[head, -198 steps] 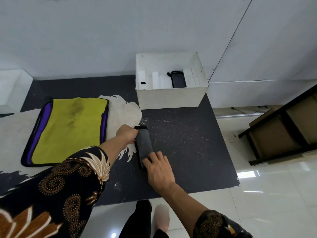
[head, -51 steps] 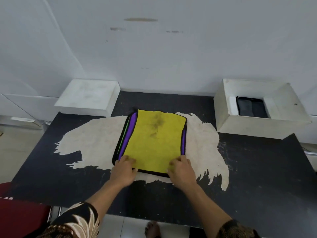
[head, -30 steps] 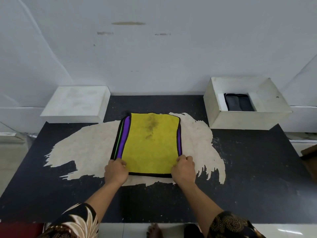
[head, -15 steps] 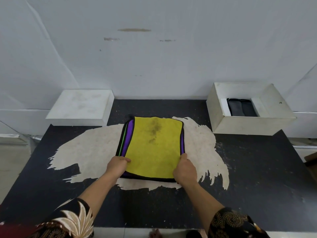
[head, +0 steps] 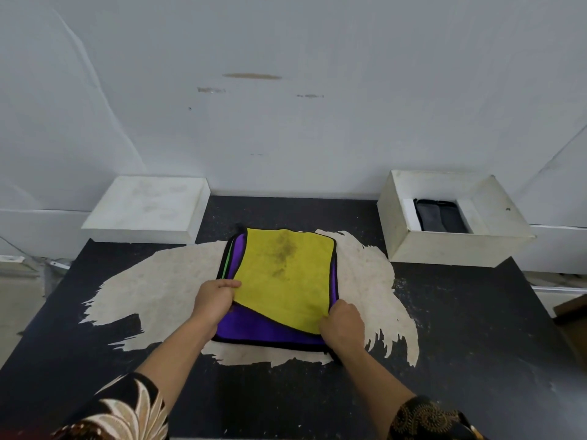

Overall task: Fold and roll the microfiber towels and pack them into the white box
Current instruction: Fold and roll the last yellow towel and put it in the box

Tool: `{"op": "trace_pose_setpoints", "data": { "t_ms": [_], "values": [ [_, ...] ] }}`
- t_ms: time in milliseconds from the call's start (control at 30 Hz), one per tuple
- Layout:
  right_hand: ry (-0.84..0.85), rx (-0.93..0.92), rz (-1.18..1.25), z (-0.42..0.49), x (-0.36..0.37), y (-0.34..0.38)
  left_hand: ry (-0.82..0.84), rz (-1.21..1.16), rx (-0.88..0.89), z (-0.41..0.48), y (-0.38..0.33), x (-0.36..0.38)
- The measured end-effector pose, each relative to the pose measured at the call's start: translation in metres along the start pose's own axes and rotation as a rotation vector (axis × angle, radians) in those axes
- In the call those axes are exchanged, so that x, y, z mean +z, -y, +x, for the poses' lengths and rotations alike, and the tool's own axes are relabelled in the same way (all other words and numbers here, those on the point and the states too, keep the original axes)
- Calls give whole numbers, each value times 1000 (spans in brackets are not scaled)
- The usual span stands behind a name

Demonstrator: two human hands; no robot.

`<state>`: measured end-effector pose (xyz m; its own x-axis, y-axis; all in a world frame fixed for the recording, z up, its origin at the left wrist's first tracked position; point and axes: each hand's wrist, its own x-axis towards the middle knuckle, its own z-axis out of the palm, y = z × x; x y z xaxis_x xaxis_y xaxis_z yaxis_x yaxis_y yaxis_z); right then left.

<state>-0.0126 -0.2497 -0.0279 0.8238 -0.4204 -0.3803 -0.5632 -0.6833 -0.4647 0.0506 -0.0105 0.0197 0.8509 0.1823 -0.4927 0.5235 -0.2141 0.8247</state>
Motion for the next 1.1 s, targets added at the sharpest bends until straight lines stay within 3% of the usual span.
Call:
{"op": "trace_pose_setpoints", "data": {
  "t_ms": [133, 267, 400, 500, 600, 700, 800, 967, 1100],
  "values": [
    [-78, 50, 388, -4, -24, 17, -13, -79, 4, -3, -13, 1],
    [238, 309, 1120, 1, -52, 32, -69, -369, -108, -2, -22, 1],
    [387, 251, 1364, 7, -83, 35, -84, -549, -89, -7, -36, -4],
    [349, 193, 1386, 10, -94, 37, -71, -565, -55, -10, -46, -6],
    [263, 194, 1268, 11, -88, 31, -43, -402, -96, -13, -47, -6],
    [75, 159, 949, 5, -74, 20, 1, -180, -168, -18, -40, -4],
    [-60, 100, 953, -2, -73, 17, -9, -95, -130, -23, -43, -6],
    [-3, 133, 1191, 1, -93, 28, 21, -254, 4, -28, -73, -8],
    [137, 212, 1201, 3, -103, 35, 243, -246, -297, -24, -77, -16]
  ]
}}
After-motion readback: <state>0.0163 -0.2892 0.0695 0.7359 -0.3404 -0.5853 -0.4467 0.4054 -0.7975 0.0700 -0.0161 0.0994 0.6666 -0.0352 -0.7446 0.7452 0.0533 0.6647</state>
